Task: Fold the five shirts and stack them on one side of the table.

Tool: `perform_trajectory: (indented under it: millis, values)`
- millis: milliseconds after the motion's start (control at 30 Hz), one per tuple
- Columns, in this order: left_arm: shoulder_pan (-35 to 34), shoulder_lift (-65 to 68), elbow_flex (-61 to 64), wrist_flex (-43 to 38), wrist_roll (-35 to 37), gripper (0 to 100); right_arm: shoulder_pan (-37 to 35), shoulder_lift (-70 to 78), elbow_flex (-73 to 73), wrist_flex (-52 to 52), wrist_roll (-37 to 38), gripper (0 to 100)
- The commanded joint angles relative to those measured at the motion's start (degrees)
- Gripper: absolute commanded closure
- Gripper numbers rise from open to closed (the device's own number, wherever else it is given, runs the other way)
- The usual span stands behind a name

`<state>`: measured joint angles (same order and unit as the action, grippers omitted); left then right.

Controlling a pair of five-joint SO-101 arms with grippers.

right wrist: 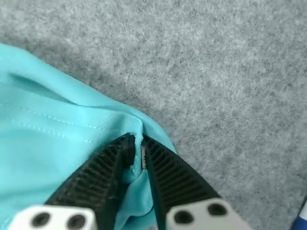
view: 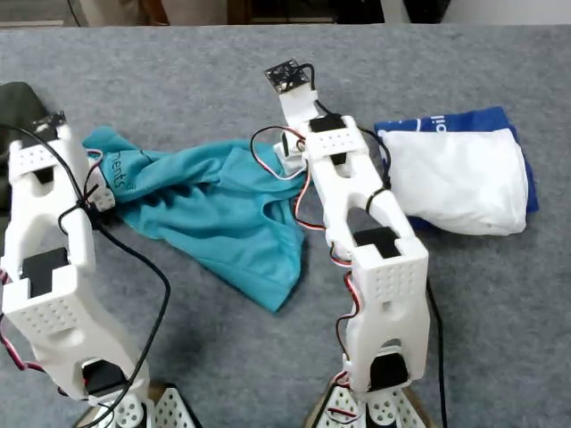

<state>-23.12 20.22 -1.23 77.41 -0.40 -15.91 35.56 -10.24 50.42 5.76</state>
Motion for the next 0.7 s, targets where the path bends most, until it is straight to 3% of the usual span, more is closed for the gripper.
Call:
perform_trajectory:
  millis: [0,133,333,500,667]
  values:
    - [-0.1,-0.8,-5.7,4.1,0.5,94,0.2,-0.6,-2.7,0.3,0.6,99.7]
    - [-0.3,-0.7,-9.3,8.1,0.5,94,0.2,-0.6,-2.7,0.3,0.6,99.7]
    - [-0.1,-0.5,-6.1,7.6,0.4,94,0.2,-0.6,-2.7,0.3,0.6,99.7]
    - [-1.2,-0.5,0.5,-3.7,0.1,94,0.2,-0.6,-2.7,0.3,0.6,99.7]
    - [-1.7,-0.5,1.5,-6.7,0.0,93,0.2,-0.6,-2.7,0.3,0.6,99.7]
